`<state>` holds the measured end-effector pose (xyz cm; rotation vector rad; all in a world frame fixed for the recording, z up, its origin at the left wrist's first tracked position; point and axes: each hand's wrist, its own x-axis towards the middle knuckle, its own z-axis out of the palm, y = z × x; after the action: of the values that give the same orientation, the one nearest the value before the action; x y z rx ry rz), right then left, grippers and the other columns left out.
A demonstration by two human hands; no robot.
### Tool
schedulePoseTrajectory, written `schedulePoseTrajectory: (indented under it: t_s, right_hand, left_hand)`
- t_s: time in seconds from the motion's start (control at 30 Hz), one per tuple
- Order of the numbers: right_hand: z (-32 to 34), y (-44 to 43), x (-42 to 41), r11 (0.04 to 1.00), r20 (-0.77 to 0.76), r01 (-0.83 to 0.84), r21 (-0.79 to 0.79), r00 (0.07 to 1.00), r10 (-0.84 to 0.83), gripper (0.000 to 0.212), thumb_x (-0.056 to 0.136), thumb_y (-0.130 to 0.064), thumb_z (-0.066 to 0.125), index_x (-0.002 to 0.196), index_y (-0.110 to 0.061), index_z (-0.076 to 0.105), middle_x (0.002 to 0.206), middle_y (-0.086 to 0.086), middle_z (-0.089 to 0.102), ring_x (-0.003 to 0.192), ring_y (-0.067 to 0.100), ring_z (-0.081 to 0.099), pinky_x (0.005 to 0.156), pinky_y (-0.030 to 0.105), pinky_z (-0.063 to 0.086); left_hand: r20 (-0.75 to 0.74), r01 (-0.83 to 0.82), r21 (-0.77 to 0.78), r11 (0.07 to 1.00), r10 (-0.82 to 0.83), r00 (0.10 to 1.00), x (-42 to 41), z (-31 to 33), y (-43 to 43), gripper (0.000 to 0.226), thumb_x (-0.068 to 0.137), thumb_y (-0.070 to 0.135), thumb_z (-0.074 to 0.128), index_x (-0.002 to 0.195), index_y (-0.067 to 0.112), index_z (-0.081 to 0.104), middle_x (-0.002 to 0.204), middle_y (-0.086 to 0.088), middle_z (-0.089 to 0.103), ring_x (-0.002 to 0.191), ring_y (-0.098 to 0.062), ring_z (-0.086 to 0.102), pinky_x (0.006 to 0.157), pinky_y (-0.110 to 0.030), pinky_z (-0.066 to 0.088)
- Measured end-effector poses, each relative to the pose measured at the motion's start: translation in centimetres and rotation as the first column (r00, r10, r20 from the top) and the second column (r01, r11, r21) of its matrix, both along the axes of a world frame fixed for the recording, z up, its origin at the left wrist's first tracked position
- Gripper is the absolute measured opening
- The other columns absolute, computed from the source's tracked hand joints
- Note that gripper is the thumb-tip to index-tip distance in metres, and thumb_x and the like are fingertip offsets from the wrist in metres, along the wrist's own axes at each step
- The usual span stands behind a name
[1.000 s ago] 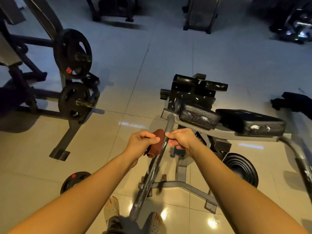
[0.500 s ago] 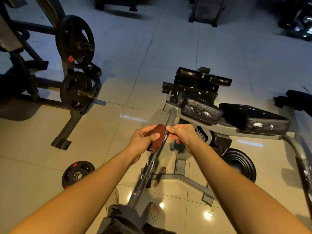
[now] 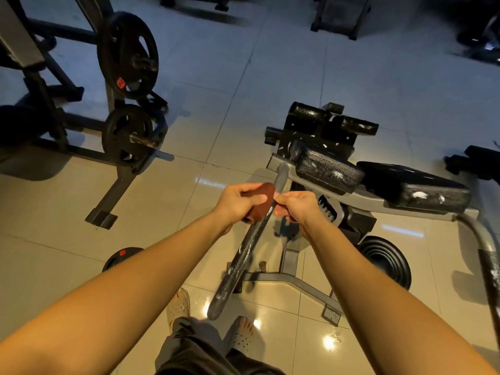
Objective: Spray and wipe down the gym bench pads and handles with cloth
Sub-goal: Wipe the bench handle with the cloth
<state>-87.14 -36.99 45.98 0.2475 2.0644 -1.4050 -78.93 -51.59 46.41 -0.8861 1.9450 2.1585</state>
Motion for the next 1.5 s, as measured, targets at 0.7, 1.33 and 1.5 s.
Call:
schedulePoseTrajectory:
  t_s: [0.7,1.33,1.5]
  right_hand:
    - [0.7,0.7,0.9,0.999,-0.05,-0.049,0.016,0.998,0.049,0.022,0.091,-0.028,0.077,0.09,-0.006,0.076,0.072,0.005,0.072,0.055,0.008,0.065,0.063,0.026,0.045]
    - [0.9,0.9,1.1,0.998,-0.058,-0.061,0.024,0.996,0.063,0.023,0.093,-0.03,0.074,0.097,-0.007,0.075,0.086,0.008,0.076,0.067,0.01,0.067,0.075,0.03,0.05]
    - [0.6,0.7,1.1,0.999,-0.032,-0.038,0.02,0.999,0.038,0.019,0.091,-0.03,0.076,0.094,-0.011,0.074,0.082,0.006,0.075,0.064,0.009,0.067,0.079,0.032,0.053]
  left_hand:
    - [-0.052,-0.055,0.032,0.998,0.057,0.997,7.9,-2.5,0.8,0.05,0.088,0.004,0.076,0.136,0.01,0.064,0.121,-0.007,0.069,0.099,-0.025,0.073,0.069,-0.029,0.064]
    - [-0.033,-0.044,0.048,0.998,0.046,0.998,13.4,-3.6,0.9,0.051,0.087,0.002,0.076,0.136,0.011,0.064,0.123,-0.002,0.067,0.109,-0.017,0.068,0.081,-0.031,0.063]
    - [0.117,-0.14,0.128,0.982,0.125,0.985,21.5,-5.9,0.9,0.042,0.084,0.0,0.078,0.12,0.02,0.072,0.12,-0.002,0.072,0.115,-0.025,0.067,0.084,-0.029,0.061]
